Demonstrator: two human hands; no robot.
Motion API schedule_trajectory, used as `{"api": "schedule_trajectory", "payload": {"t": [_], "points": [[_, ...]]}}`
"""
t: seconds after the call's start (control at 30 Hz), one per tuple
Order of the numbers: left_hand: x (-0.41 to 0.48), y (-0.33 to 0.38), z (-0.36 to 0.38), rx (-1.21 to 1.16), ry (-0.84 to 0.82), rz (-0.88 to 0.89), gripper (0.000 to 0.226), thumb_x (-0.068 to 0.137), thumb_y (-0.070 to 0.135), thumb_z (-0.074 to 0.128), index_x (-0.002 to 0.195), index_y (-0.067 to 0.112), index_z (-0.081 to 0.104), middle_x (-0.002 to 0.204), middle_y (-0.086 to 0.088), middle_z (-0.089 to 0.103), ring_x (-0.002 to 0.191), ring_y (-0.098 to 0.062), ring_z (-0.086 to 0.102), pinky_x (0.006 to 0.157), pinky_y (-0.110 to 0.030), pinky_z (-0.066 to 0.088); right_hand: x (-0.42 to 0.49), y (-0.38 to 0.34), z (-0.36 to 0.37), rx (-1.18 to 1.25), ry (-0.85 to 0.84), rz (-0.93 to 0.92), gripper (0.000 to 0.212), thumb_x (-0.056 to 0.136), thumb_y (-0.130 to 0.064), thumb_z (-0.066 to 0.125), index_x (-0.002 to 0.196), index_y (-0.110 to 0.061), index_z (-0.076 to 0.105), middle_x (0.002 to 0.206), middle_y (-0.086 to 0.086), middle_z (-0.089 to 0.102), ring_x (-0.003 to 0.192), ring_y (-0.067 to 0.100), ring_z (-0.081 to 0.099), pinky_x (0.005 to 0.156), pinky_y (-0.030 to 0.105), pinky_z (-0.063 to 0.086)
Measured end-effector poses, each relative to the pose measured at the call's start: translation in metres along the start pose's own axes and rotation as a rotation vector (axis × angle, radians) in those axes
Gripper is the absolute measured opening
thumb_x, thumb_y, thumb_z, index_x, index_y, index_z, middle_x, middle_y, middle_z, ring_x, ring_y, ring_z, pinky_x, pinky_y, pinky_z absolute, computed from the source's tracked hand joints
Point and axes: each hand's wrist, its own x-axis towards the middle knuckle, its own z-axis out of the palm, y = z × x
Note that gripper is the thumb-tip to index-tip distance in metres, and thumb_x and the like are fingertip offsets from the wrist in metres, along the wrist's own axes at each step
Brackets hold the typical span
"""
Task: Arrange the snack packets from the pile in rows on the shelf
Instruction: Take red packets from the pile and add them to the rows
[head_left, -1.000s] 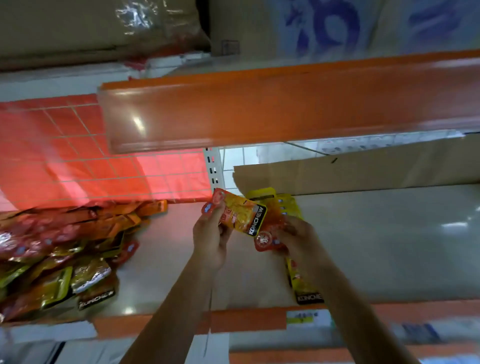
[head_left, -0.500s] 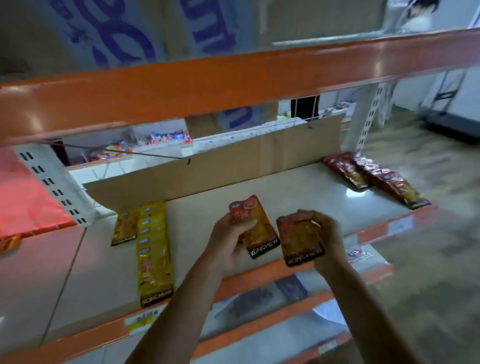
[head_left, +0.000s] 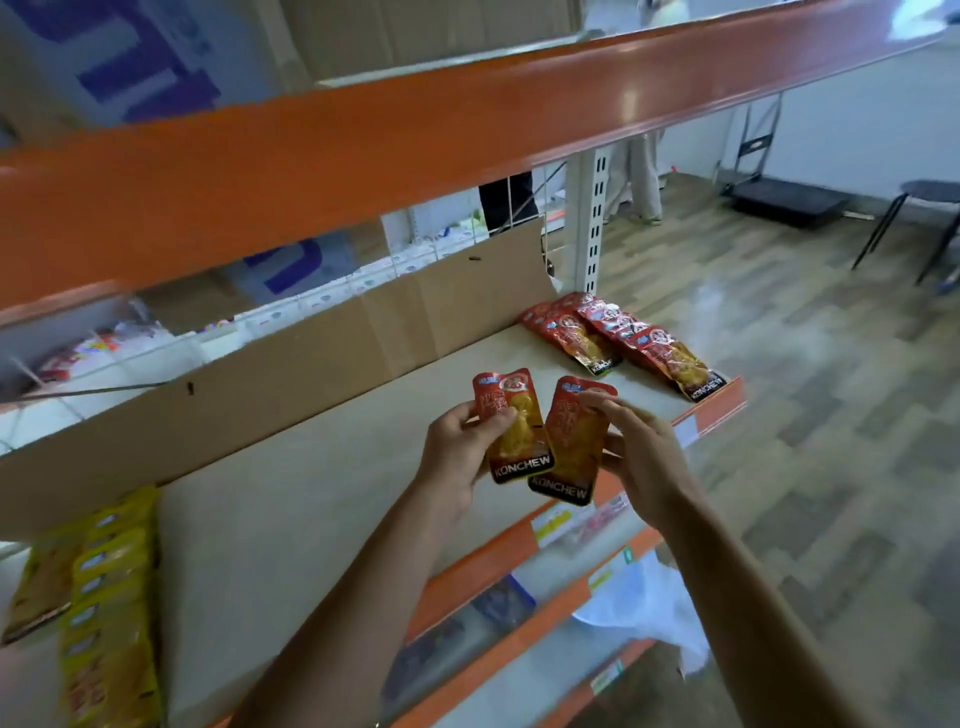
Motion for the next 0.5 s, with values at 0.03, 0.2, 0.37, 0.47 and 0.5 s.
{"api": "schedule_trajectory", "payload": {"t": [0.03, 0.2, 0.37, 0.47, 0.5], "points": [[0.011, 0.002, 0.005, 0.014, 0.002, 0.0, 0.032, 0.082, 0.011, 0.072, 0.112, 0.007, 0.063, 0.099, -0.014, 0.072, 0.082, -0.026, 0.07, 0.073, -0.035, 0.058, 0.008, -0.002, -0.002, -0.023, 0.023, -0.016, 0.022, 0.096, -0.009, 0.048, 0.102, -0.019, 0.067, 0.107, 0.011, 0.065, 0.092, 0.024, 0.061, 0.079, 0.037, 0.047], [0.057, 0.007, 0.031, 0.039, -0.03, -0.022, 0.027, 0.086, 0.007, 0.066, 0.113, 0.008, 0.063, 0.101, -0.014, 0.07, 0.085, -0.025, 0.069, 0.071, -0.033, 0.056, 0.049, -0.011, -0.019, -0.059, 0.115, -0.13, 0.05, 0.081, 0.018, 0.053, 0.113, -0.02, 0.06, 0.106, 0.001, 0.063, 0.086, 0.014, 0.061, 0.067, 0.03, 0.055], [0.088, 0.0, 0.054, 0.045, 0.016, -0.044, 0.013, 0.086, 0.005, 0.066, 0.096, 0.013, 0.065, 0.096, -0.01, 0.07, 0.081, -0.022, 0.068, 0.072, -0.032, 0.055, 0.085, -0.018, -0.042, -0.003, 0.183, -0.127, 0.059, 0.079, 0.024, 0.048, 0.116, -0.021, 0.056, 0.097, 0.01, 0.066, 0.073, 0.012, 0.067, 0.056, 0.023, 0.055], [0.11, -0.002, 0.072, 0.037, 0.092, -0.076, 0.008, 0.088, 0.008, 0.065, 0.086, 0.015, 0.063, 0.081, -0.005, 0.069, 0.069, -0.016, 0.065, 0.057, -0.023, 0.052, 0.114, -0.026, -0.059, 0.018, 0.233, -0.137, 0.057, 0.08, 0.02, 0.053, 0.122, -0.019, 0.046, 0.09, 0.009, 0.066, 0.062, 0.007, 0.067, 0.054, 0.023, 0.055], [0.117, -0.003, 0.078, 0.039, 0.131, -0.087, 0.008, 0.089, 0.01, 0.065, 0.083, 0.015, 0.062, 0.077, -0.003, 0.068, 0.065, -0.014, 0.064, 0.051, -0.02, 0.05, 0.125, -0.03, -0.065, 0.006, 0.232, -0.131, 0.053, 0.08, 0.018, 0.055, 0.121, -0.015, 0.046, 0.094, 0.012, 0.066, 0.066, 0.011, 0.068, 0.057, 0.028, 0.056]]}}
